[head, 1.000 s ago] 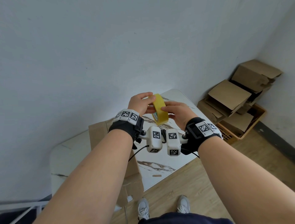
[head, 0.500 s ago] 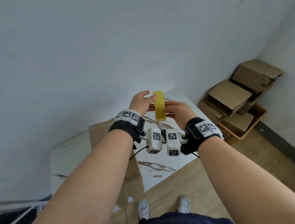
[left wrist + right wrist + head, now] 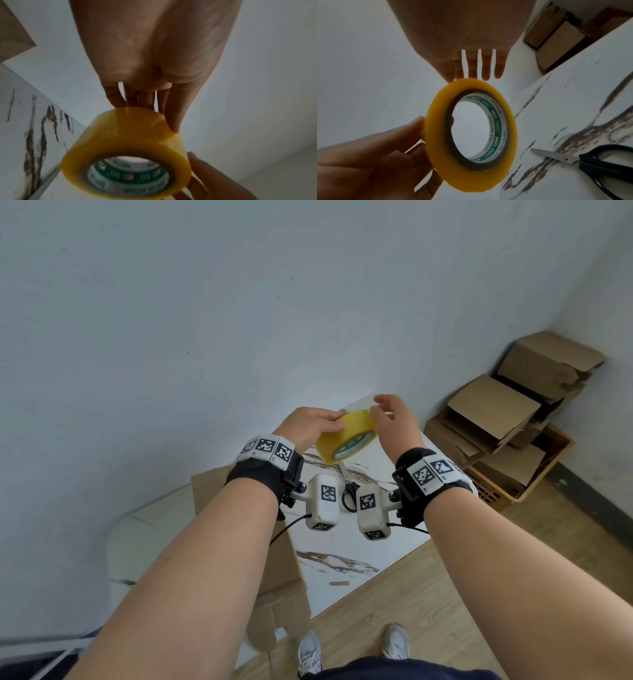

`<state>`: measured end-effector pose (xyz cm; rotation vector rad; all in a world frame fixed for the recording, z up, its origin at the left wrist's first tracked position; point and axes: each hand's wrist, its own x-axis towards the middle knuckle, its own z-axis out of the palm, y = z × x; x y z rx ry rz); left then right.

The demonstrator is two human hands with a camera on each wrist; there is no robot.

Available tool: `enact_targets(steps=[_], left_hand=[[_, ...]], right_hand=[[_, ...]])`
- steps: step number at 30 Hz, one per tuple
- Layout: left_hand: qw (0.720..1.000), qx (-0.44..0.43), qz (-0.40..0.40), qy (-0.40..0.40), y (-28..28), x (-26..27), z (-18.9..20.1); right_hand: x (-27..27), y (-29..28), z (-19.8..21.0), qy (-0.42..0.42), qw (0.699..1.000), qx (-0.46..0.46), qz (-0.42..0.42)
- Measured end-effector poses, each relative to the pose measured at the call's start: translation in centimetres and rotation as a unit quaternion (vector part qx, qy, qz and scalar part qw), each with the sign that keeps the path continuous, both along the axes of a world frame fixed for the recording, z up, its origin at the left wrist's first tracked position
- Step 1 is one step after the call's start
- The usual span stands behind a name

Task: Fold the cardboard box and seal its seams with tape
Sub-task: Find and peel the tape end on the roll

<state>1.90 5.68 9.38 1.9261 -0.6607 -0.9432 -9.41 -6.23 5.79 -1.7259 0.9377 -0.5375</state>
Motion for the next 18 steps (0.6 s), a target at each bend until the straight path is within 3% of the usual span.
enact_targets(steps=[4,11,18], left_hand=[[0.999,0.022,-0.042,-0.008,0.1,-0.4,0.6],[1.000,0.005,0.009,-0.006,-0.4,-1.0,1.2],[1.000,0.015,0.027,0.005,-0.1,-0.9,1.4]], right_hand=[[0.2,0.3,0.4,0.056,0.997,0.008,0.060],[0.4,1.0,0.3,0.060,0.998,-0.008,0.001],[0.4,1.4,0.4,0.059,0.998,-0.021,0.007]])
